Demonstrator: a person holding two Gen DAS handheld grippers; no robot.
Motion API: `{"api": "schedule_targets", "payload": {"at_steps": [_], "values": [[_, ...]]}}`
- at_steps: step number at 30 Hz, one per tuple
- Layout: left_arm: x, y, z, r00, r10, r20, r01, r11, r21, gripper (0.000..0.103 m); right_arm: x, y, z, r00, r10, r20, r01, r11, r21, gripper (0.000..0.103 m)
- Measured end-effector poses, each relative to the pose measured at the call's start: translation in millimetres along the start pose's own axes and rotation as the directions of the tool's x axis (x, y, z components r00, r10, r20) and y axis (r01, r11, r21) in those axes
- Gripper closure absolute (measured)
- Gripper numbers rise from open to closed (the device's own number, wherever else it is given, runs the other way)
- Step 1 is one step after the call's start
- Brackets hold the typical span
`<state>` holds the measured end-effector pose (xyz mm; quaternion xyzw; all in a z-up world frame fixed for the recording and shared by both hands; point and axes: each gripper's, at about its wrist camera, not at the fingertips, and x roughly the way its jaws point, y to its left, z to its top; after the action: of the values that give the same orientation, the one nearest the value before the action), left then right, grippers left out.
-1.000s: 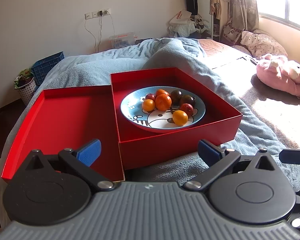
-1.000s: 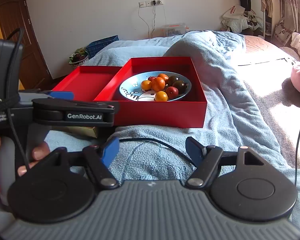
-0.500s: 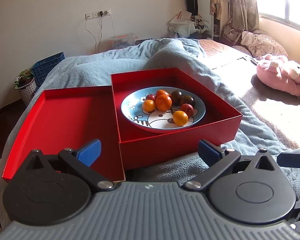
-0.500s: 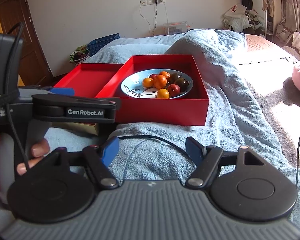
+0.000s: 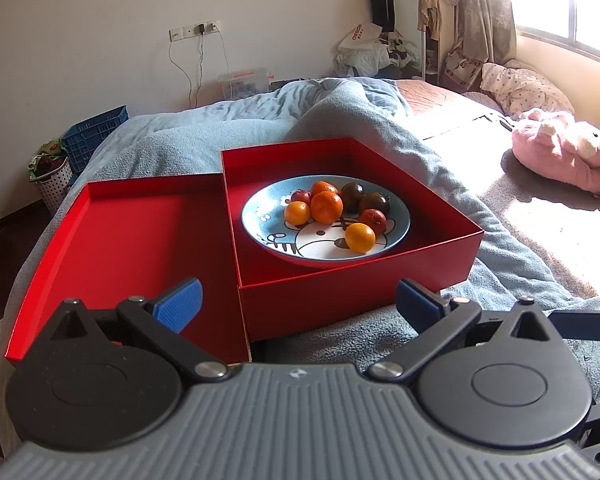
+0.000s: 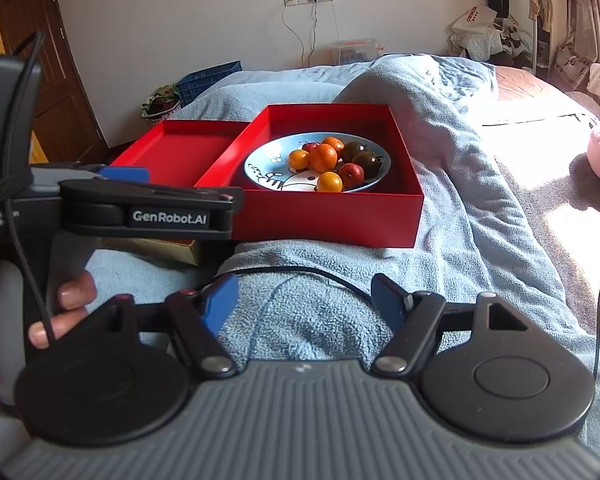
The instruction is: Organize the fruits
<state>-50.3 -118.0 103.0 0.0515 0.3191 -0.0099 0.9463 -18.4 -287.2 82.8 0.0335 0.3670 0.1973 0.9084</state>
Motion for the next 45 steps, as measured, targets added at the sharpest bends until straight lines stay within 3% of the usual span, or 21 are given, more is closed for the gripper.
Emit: {"api": "schedule_targets", "payload": {"at_steps": [45], "values": [[8.9, 1.8, -3.9, 1.0, 0.001, -0.024, -0.001, 1.0, -0.008, 0.0, 4.0, 0.5, -5.3, 1.0, 0.011, -0.018, -0.011, 1.0, 0.0, 0.028]]}}
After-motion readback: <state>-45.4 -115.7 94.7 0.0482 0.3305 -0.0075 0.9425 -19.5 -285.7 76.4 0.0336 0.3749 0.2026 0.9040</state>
